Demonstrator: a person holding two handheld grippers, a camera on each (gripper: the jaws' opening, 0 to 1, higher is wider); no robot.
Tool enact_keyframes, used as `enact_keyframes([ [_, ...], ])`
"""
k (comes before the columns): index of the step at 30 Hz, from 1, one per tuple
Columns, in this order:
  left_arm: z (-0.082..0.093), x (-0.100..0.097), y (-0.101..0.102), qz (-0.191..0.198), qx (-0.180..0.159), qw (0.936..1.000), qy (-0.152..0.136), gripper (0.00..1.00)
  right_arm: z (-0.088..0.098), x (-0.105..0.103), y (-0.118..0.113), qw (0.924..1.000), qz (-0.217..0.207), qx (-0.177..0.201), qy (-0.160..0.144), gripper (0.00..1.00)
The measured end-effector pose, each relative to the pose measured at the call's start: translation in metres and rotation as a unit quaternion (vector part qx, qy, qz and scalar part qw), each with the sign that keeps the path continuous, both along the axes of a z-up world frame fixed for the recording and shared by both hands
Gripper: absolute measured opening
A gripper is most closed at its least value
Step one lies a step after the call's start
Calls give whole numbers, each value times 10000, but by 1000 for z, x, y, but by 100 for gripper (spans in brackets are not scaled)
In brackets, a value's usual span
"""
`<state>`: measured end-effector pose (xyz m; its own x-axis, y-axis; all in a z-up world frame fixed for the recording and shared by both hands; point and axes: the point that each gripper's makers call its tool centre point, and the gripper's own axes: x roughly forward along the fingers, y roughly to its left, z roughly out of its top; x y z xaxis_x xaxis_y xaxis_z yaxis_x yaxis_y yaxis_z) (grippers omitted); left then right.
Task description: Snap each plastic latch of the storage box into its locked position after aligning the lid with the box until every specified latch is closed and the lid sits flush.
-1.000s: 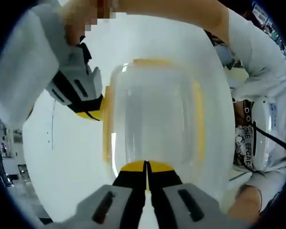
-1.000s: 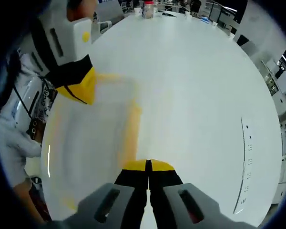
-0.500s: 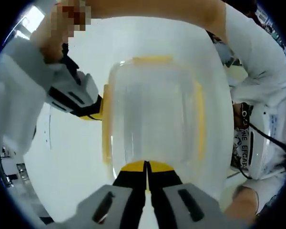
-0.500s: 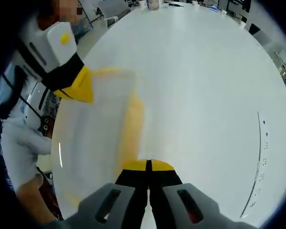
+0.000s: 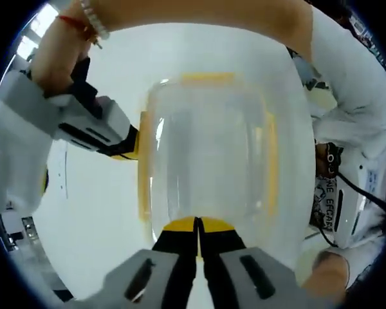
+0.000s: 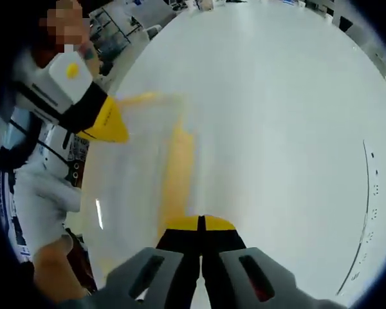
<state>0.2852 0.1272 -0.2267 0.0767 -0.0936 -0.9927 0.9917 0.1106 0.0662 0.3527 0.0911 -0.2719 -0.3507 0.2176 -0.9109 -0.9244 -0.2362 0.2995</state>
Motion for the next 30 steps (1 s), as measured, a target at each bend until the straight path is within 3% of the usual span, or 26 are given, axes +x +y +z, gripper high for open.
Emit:
enact_keyframes([
  [23, -9, -19, -4, -74, -4, 10000, 46, 0, -4, -13, -4, 9979, -156, -208, 592, 0],
  [25, -8, -18, -4, -52, -51, 10000, 66, 0, -9, -15, -3, 9977, -151, -292, 596, 0],
  [26, -8, -17, -4, -60, -42, 10000, 59, 0, -16, -18, -9, 9953, -343, -594, 687, 0],
  [27, -9, -16, -4, -32, -59, 10000, 59, 0, -31, -19, -16, 9936, -130, -941, 612, 0],
  [28, -9, -14, -5, -238, -17, 9997, 20, 0, -29, -20, -3, 9967, 254, -446, 621, 0],
  [29, -9, -15, -4, -115, -38, 9999, 39, 0, -27, -25, -1, 9977, -244, -508, 389, 0],
  [30, -9, -15, -4, -121, -40, 9999, 35, 0, -18, -1, -4, 9966, -246, -580, 533, 0],
])
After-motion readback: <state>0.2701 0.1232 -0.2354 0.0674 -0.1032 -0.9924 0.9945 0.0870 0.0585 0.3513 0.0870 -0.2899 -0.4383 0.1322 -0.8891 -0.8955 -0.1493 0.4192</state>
